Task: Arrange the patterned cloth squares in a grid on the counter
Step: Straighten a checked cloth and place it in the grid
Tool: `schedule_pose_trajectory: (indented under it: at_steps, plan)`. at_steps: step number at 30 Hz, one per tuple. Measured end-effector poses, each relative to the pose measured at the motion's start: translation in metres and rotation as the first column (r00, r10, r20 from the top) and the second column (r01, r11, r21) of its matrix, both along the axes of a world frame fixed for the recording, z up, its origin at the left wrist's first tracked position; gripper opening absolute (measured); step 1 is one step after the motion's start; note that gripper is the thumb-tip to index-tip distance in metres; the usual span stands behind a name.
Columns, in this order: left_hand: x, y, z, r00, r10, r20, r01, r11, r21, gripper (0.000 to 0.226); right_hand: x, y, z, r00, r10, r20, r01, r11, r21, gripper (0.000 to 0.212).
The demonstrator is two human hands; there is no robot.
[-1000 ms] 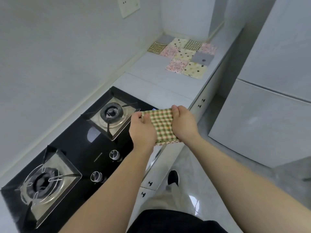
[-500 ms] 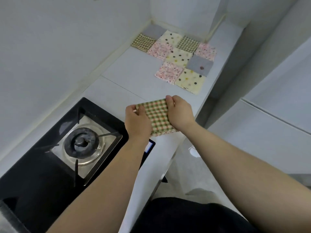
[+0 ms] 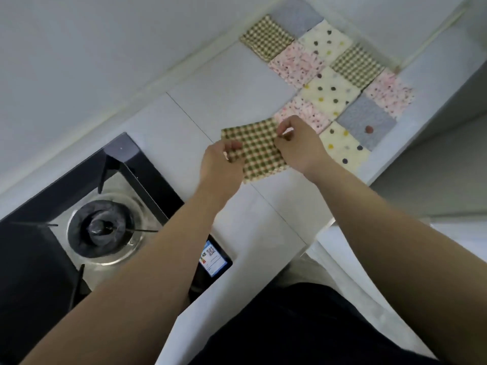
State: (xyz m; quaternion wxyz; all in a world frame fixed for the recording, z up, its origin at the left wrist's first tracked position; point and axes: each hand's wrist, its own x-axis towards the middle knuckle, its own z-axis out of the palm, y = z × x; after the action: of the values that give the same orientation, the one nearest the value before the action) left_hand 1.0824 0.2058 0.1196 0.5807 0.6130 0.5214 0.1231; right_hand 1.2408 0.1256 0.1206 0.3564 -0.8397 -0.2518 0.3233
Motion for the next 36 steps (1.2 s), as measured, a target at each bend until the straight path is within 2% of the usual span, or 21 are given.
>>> schedule_pose_trajectory:
  at_steps: [3,10,14,19,24,26,28,31,33,36]
  plan:
    - [0.046,0.022,-0.015,0.998,0.031,-0.06,-0.027,0.997,0.072,0.04,0.051,0.039,-0.014,0.99,0.103,0.099,-0.095,0.992,-0.077,0.026]
    - [0.142,0.057,-0.05,0.99,-0.011,-0.137,0.035,0.984,0.175,0.06,0.151,0.107,-0.036,0.913,0.298,0.279,-0.266,0.953,-0.148,0.046]
    - [0.173,0.07,-0.064,0.986,0.019,-0.168,0.013,0.983,0.186,0.062,0.179,0.127,-0.056,0.814,0.433,0.388,-0.391,0.902,-0.185,0.046]
    - [0.188,0.078,-0.073,0.969,-0.001,-0.246,0.041,0.987,0.158,0.063,0.192,0.137,-0.074,0.732,0.532,0.426,-0.478,0.846,-0.234,0.051]
    - [0.189,0.076,-0.075,0.925,-0.086,-0.369,0.162,0.97,0.179,0.054,0.198,0.129,-0.088,0.582,0.629,0.516,-0.53,0.774,-0.346,0.035]
    - [0.188,0.073,-0.072,0.875,-0.109,-0.472,0.244,0.941,0.234,0.053,0.196,0.128,-0.088,0.562,0.614,0.554,-0.513,0.784,-0.349,0.026]
    - [0.189,0.071,-0.068,0.826,-0.076,-0.558,0.321,0.878,0.355,0.055,0.193,0.13,-0.089,0.558,0.589,0.585,-0.52,0.797,-0.307,0.019]
    - [0.194,0.068,-0.061,0.765,-0.036,-0.643,0.459,0.731,0.505,0.065,0.192,0.134,-0.094,0.516,0.638,0.571,-0.59,0.748,-0.304,0.036]
    - [0.198,0.07,-0.062,0.709,-0.118,-0.696,0.566,0.683,0.461,0.071,0.191,0.135,-0.095,0.491,0.7,0.519,-0.621,0.699,-0.355,0.048]
    - [0.201,0.07,-0.067,0.656,-0.228,-0.72,0.631,0.689,0.357,0.073,0.191,0.134,-0.093,0.478,0.709,0.518,-0.614,0.691,-0.38,0.048]
